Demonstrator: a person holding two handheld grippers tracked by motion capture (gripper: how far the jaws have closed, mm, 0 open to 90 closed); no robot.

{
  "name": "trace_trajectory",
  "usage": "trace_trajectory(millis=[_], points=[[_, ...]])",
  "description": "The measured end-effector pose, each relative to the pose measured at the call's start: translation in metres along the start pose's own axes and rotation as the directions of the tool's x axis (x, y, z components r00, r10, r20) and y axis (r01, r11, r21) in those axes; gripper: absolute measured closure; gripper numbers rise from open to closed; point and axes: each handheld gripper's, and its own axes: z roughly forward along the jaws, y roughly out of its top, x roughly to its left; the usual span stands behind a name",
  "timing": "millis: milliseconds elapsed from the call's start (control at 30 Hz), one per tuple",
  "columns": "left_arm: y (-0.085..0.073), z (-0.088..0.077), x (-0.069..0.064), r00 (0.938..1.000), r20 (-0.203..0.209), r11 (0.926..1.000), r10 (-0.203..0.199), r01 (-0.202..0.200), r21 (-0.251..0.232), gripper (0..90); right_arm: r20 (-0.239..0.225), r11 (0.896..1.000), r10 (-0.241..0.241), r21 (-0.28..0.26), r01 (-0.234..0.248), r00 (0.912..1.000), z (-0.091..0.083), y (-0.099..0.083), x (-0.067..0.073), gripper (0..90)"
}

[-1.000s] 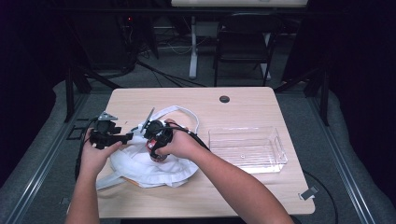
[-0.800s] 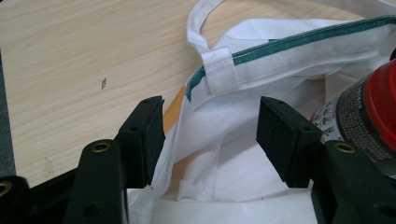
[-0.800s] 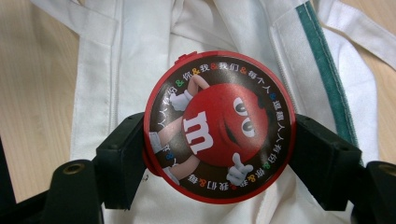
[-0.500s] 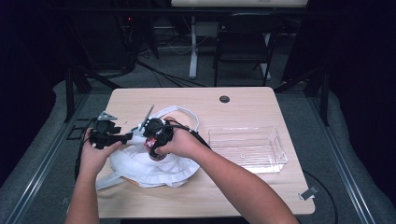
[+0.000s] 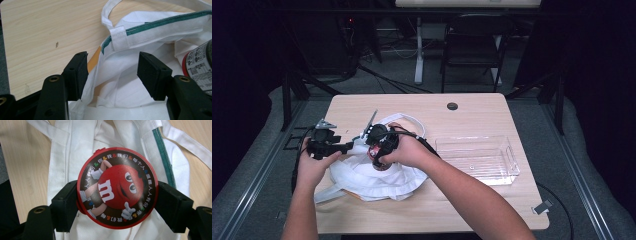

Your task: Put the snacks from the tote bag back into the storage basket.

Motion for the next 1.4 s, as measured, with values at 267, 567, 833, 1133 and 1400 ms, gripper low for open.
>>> trace_trajectory(millis=[267, 567, 833, 1133, 1400], points=[[0.000, 0.000, 0.000, 1.0000, -0.003, 1.0000, -0.001, 0.001, 0.002, 41.9, 0.008, 1.000, 0.009, -0.018, -0.009, 0.9999, -0.013, -0.002, -0.003, 25.0], [0.000, -0.001, 0.000, 1.0000, -0.002, 1.0000, 0.002, -0.002, 0.001, 41.8, 0.012, 0.999, 0.000, -0.033, 0.000, 0.9999, -0.035, -0.005, -0.006, 25.1], [0.000, 0.000, 0.001, 1.0000, -0.004, 1.0000, 0.000, 0.000, 0.002, 41.8, 0.024, 1.000, -0.010, -0.011, 0.010, 0.9997, -0.047, -0.011, -0.010, 25.1], [0.000, 0.000, 0.001, 1.0000, -0.005, 1.0000, 0.003, -0.003, 0.004, 41.9, 0.048, 1.000, -0.005, -0.002, 0.005, 0.9988, -0.064, -0.028, -0.017, 25.1], [-0.001, 0.001, 0.001, 0.9999, -0.011, 1.0000, -0.001, 0.001, -0.003, 41.9, 0.052, 1.000, 0.012, 0.011, -0.012, 0.9986, -0.073, -0.046, -0.026, 25.1]])
